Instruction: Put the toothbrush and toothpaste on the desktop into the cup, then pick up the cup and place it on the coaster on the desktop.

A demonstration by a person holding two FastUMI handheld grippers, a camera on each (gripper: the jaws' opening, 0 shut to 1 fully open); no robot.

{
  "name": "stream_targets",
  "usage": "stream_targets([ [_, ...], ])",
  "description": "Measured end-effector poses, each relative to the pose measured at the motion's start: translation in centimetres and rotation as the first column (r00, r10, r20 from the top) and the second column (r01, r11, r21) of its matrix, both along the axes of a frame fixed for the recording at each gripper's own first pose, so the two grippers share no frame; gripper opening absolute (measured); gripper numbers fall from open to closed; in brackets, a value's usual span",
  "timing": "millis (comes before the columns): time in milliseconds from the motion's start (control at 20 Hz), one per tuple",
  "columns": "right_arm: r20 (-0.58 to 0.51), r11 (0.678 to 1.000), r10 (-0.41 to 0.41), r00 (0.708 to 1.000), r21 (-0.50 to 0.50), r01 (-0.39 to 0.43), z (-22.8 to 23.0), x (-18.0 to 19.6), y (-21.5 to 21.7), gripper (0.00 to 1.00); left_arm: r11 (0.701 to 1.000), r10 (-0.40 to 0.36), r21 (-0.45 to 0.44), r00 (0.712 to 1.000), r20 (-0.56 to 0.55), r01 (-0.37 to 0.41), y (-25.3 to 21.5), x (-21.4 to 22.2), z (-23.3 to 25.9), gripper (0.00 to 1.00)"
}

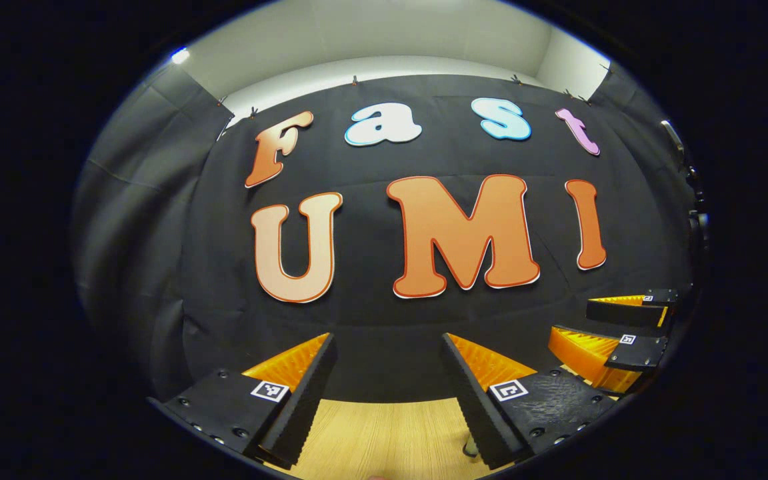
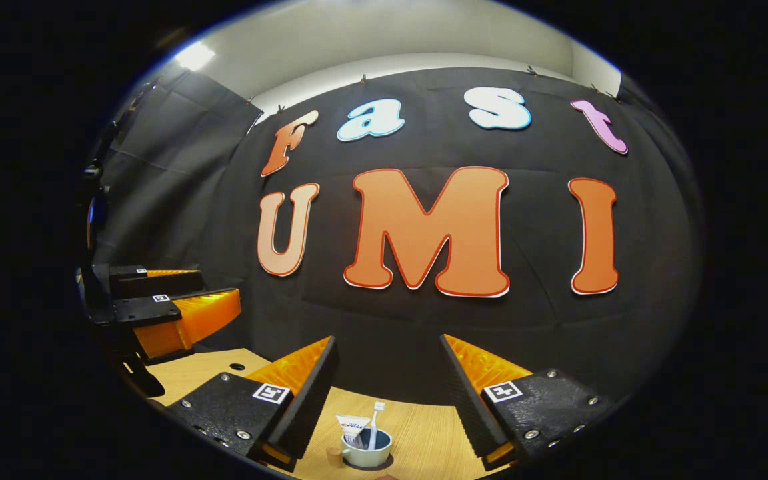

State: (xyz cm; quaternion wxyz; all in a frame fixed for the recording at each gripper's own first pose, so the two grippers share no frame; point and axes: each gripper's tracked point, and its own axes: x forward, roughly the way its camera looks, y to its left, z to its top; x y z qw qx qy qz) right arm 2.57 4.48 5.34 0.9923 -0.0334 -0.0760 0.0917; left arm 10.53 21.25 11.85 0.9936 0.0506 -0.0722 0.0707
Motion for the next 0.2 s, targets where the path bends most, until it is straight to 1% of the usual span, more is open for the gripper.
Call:
stream_targets([
  [200, -0.004, 1.000, 0.007, 1.000, 0.013, -0.007, 0.51, 0.55, 0.78, 0.90, 1.000, 0.001, -0.004, 1.000, -0.008, -0.001, -0.25, 0.41, -0.16, 0.93],
])
